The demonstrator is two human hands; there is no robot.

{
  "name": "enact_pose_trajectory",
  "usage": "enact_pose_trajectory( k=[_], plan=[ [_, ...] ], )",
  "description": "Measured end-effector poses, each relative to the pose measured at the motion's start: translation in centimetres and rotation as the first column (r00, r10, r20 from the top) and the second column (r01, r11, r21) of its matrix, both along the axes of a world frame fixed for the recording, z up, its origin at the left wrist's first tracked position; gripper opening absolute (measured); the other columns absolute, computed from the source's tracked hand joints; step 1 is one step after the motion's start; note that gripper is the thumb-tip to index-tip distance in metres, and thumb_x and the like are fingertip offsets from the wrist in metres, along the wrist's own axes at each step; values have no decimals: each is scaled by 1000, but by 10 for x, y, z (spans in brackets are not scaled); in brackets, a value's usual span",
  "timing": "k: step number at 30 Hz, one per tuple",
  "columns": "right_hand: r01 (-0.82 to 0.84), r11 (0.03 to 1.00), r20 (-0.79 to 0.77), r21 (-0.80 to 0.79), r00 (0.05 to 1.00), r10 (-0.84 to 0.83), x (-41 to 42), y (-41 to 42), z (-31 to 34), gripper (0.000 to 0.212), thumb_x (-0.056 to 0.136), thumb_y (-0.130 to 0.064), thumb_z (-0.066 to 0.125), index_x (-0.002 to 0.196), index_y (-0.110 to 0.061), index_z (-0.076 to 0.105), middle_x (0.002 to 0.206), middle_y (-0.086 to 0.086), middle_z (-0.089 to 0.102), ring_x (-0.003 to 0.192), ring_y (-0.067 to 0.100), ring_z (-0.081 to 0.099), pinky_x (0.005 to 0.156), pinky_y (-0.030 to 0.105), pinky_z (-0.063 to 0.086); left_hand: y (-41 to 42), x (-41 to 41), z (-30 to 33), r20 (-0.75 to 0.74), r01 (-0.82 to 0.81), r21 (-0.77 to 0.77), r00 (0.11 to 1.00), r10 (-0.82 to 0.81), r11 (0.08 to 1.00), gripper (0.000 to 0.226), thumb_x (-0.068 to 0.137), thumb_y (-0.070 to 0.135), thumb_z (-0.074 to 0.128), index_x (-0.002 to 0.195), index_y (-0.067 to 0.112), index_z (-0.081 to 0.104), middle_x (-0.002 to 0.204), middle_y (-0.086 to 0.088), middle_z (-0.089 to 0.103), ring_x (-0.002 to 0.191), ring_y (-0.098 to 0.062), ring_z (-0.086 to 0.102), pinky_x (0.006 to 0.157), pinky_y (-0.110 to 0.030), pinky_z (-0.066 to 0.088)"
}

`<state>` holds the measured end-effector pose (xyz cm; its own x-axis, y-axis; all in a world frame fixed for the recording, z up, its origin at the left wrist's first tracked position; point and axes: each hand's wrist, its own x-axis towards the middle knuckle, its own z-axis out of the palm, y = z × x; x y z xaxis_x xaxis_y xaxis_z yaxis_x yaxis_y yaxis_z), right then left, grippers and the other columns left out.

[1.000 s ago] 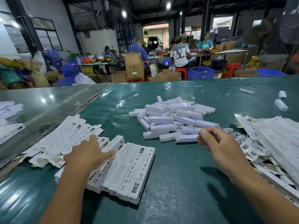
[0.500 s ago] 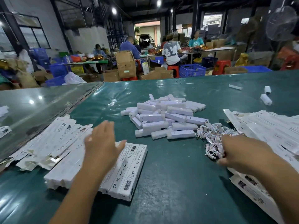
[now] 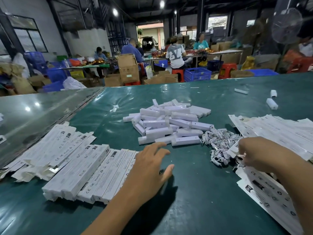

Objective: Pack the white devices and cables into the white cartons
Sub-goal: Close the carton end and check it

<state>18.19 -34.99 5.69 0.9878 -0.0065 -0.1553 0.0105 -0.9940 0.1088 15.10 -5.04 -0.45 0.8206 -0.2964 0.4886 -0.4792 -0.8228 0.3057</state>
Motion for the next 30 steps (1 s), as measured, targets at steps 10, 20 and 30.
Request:
enact_pose_trajectory(
  k=[10, 20, 30],
  plan=[
    [-722, 245, 763, 647, 617, -193, -40, 50, 38, 23, 85, -43, 74, 102, -29, 67, 81, -4, 67, 68, 20, 67, 67, 33, 59, -21, -27, 15, -245, 239, -372, 907, -343, 897, 69, 82, 68, 68, 142, 51, 38, 144, 35, 39, 136, 11, 35, 103, -5, 33],
    [-676, 56, 668, 735, 706, -237, -32, 82, 9, 18, 84, -33, 76, 98, -27, 66, 77, 1, 65, 64, 17, 65, 62, 38, 59, -27, -28, 20, -384, 75, -816, 671, -634, 574, 54, 80, 51, 79, 125, 26, 64, 115, -12, 68, 108, -36, 64, 96, -66, 49],
    [-514, -48, 506, 857, 855, -111, -17, 76, 4, 6, 94, -29, 70, 98, -25, 69, 93, 1, 74, 92, 19, 71, 68, 33, 62, -21, -24, 25, -284, -71, -953, 540, -792, 293, 37, 82, 39, 82, 111, 18, 73, 103, -4, 69, 84, -14, 65, 76, -27, 55]
  ],
)
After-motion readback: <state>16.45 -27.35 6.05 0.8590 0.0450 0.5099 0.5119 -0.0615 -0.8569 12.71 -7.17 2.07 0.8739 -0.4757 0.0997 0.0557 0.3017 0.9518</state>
